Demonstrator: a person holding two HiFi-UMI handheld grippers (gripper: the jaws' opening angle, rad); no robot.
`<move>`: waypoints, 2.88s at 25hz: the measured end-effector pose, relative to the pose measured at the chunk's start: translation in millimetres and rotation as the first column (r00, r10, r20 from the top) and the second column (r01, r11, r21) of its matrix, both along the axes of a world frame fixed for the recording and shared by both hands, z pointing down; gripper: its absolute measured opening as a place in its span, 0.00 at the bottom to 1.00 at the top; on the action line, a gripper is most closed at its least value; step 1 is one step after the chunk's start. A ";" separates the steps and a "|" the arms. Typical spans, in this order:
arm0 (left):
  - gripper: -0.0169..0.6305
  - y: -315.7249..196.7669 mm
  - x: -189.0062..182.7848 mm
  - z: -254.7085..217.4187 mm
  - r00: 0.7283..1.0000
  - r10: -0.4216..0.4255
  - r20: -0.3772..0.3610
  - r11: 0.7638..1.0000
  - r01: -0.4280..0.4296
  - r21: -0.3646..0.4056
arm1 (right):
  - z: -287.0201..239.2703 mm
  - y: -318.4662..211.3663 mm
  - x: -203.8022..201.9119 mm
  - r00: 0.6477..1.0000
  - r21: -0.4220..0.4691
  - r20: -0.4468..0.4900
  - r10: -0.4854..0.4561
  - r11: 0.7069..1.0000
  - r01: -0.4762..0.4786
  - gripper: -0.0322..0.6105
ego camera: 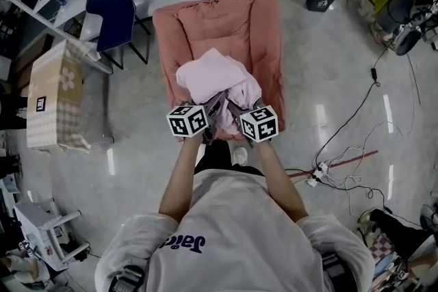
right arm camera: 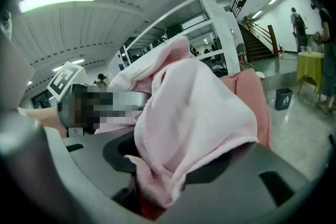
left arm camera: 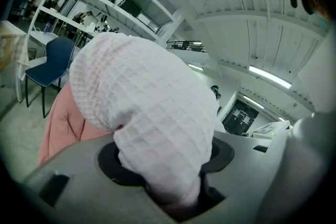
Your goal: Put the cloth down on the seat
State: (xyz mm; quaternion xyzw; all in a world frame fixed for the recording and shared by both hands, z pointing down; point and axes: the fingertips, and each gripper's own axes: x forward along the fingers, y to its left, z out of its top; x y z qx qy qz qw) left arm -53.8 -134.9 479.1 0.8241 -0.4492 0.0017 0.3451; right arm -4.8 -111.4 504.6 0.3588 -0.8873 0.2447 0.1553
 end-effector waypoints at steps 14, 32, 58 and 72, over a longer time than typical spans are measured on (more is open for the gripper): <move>0.41 -57.8 11.1 205.2 0.997 0.073 -0.026 0.912 -0.078 -0.402 | 188.9 -44.6 9.1 0.989 -0.409 -0.150 0.006 0.910 -0.067 0.36; 0.44 -91.4 -13.6 471.2 0.999 0.043 0.020 0.787 -0.022 -0.616 | 447.0 -75.8 -10.7 0.967 -0.600 -0.256 -0.006 0.785 -0.154 0.37; 0.56 -33.6 -41.2 398.2 0.990 -0.006 0.143 0.795 0.091 -0.600 | 366.7 -26.6 53.7 0.970 -0.536 -0.238 0.058 0.824 -0.181 0.50; 0.49 -38.4 -14.9 125.9 0.976 -0.027 0.217 0.996 0.046 -0.082 | 89.3 -64.2 64.2 0.978 0.046 -0.172 0.117 0.993 -0.111 0.34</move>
